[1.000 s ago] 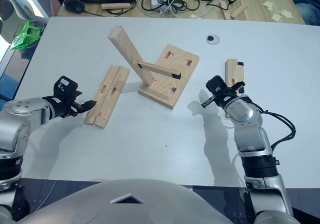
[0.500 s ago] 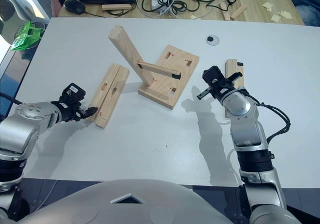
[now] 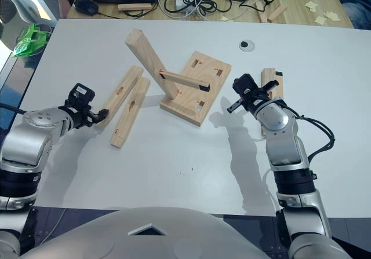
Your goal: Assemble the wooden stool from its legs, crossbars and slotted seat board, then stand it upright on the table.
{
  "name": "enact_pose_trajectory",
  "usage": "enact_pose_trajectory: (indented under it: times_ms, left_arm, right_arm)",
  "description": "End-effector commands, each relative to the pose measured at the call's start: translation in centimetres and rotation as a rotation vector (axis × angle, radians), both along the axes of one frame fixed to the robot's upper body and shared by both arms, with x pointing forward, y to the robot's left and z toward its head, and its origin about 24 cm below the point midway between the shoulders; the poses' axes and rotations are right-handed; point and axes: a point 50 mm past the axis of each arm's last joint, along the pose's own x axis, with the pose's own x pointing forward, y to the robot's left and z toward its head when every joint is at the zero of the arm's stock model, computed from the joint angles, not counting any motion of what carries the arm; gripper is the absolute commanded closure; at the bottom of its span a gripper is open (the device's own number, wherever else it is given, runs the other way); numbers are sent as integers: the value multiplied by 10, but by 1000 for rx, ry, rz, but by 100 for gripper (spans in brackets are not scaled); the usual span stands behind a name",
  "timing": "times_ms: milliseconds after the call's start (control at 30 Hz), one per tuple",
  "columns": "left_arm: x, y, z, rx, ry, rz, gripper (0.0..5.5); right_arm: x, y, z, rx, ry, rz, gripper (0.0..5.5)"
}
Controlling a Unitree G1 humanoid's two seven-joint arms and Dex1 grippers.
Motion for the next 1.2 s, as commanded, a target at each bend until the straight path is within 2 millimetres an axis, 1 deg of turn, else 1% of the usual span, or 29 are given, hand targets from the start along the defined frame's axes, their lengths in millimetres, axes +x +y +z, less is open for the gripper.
enact_pose_trajectory:
  times_ms: [33, 133, 300, 467, 567, 667, 700, 767, 833, 967, 1033, 1100, 1167, 1200]
  left_arm:
    - [11, -12, 17, -55, -102, -21, 214]
    - [6, -11, 8, -65, -55, -17, 214]
    - [1, 3, -19, -46, 59, -9, 214]
    - [-8, 5, -41, -49, 174, -28, 214]
    - [-8, 3, -47, -53, 189, -31, 214]
    - [-6, -3, -50, -77, 205, -41, 259]
    - [-8, -4, -53, -88, 221, -37, 284]
    - [-9, -4, -57, -112, 248, -21, 312]
    - [-7, -5, -57, -129, 258, -16, 333]
    - [1, -7, -56, -155, 251, -18, 339]
    - [5, -11, -52, -161, 203, -26, 339]
    - [11, -18, -47, -173, 140, -11, 339]
    - [21, -24, -38, -193, 49, 29, 339]
    - [28, -26, -30, -211, -22, 53, 340]
  right_arm:
    - [2, 1, 3, -39, -17, 24, 550]
    - [3, 2, 5, -42, -23, 36, 550]
    - [7, 4, 9, -43, -34, 55, 550]
    - [10, 8, 12, -44, -40, 78, 550]
    - [13, 9, 13, -43, -42, 92, 550]
    - [16, 8, 16, -47, -50, 96, 550]
    - [18, 8, 17, -49, -54, 98, 550]
    - [22, 8, 20, -50, -72, 101, 550]
    - [28, 9, 25, -46, -96, 100, 550]
    - [36, 7, 34, -29, -138, 80, 550]
    - [40, 3, 41, -2, -177, 53, 550]
    - [49, -3, 51, 20, -232, 7, 550]
    - [60, -13, 66, 44, -309, -73, 550]
    - [66, -19, 76, 64, -355, -126, 550]
